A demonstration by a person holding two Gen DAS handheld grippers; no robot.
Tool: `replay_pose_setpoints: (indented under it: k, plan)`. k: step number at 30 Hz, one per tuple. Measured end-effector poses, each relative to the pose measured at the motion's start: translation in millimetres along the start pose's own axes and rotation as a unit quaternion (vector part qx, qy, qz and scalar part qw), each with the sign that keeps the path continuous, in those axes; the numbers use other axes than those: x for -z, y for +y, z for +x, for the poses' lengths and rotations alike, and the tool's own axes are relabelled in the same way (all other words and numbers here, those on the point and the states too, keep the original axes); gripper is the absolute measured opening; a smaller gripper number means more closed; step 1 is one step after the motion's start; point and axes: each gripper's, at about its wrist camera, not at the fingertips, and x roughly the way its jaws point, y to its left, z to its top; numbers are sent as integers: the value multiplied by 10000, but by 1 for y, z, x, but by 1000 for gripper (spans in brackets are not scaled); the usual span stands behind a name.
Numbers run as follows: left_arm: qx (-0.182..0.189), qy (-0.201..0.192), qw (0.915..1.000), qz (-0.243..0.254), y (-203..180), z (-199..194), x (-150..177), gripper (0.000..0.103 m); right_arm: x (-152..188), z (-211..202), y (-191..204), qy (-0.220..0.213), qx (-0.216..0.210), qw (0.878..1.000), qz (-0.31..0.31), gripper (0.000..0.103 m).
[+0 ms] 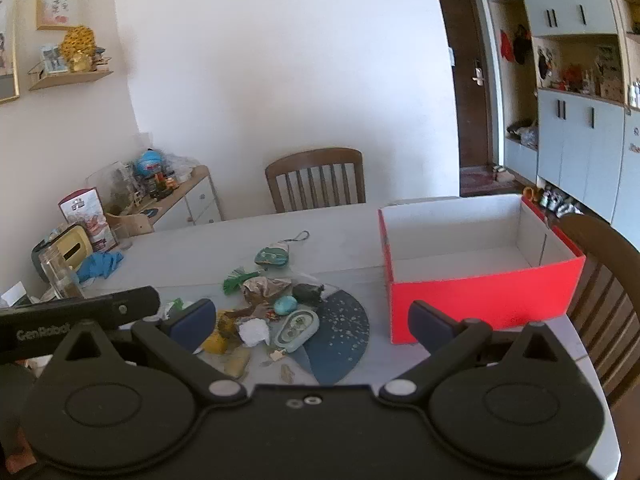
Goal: Organize objects
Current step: 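Reach the left tool toward the white plastic bag of paper packets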
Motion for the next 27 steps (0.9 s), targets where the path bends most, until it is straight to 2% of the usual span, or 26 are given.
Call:
replay_pose_setpoints:
  k: [11, 18, 27]
  plan:
    - [79, 173, 9998, -49, 33, 28, -4, 103, -2, 25, 25, 181, -12, 9995, -245, 102]
    - [55, 385, 9992, -105, 64, 59, -12, 103, -1, 56, 45, 584, -74, 9977, -338, 101]
    - [-219, 544, 9983, -55, 111, 115, -26, 102, 5, 91, 73, 917, -269, 9927, -735, 99]
